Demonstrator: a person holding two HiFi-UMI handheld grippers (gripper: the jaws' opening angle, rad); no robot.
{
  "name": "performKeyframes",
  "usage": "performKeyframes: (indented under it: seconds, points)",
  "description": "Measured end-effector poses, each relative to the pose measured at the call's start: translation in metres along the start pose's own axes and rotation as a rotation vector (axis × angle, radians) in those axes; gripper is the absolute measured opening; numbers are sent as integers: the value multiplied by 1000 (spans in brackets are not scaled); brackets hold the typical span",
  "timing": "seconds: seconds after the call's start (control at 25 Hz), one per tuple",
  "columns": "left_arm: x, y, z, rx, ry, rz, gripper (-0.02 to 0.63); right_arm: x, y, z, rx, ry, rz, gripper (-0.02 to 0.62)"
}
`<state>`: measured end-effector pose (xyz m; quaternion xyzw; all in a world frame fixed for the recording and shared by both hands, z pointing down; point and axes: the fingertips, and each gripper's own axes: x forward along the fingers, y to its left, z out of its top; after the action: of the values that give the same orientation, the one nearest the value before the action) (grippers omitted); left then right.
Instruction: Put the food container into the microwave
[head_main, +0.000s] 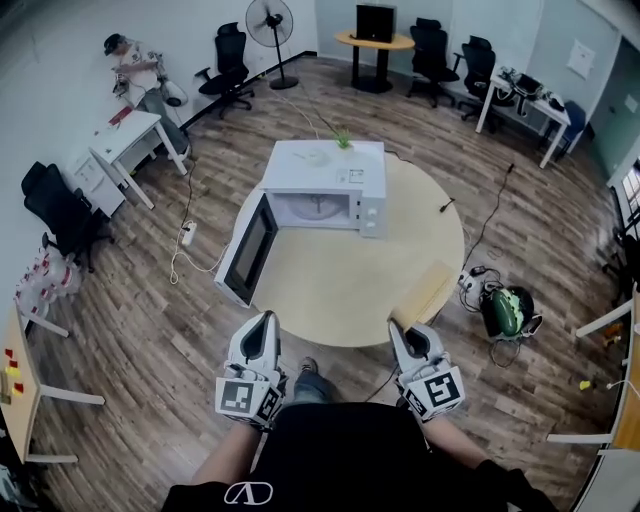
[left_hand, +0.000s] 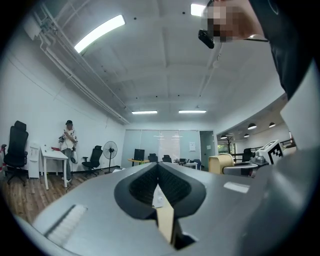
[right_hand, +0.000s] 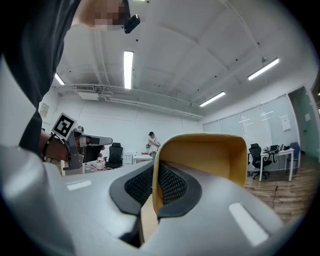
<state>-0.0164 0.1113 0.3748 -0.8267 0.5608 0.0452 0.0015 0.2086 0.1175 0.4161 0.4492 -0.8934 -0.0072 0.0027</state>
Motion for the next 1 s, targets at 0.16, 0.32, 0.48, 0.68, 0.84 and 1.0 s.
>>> performKeyframes:
  seconds: [0.16,0.32,0.48,0.68,0.84,1.0]
  points:
    - [43,35,3,1,-14,-54,0,47,-8,4,-29,23,-29,14]
    - [87,78,3,-7,-7,-100,0,99,-18,10,-44,40,-75,13]
    - [123,119,6,3,-12,-144,0,143,-24,13,-52,56,-129,13]
    - [160,157,6,-2,-24,-181,0,194,-28,21,-84,64,-158,14]
    - [180,177,3,-11,-26,-194,0,226,-29,25,-108,64,-160,13]
    - [195,182,2,-13,-23,-190,0,244,-35,27,-120,63,-143,13]
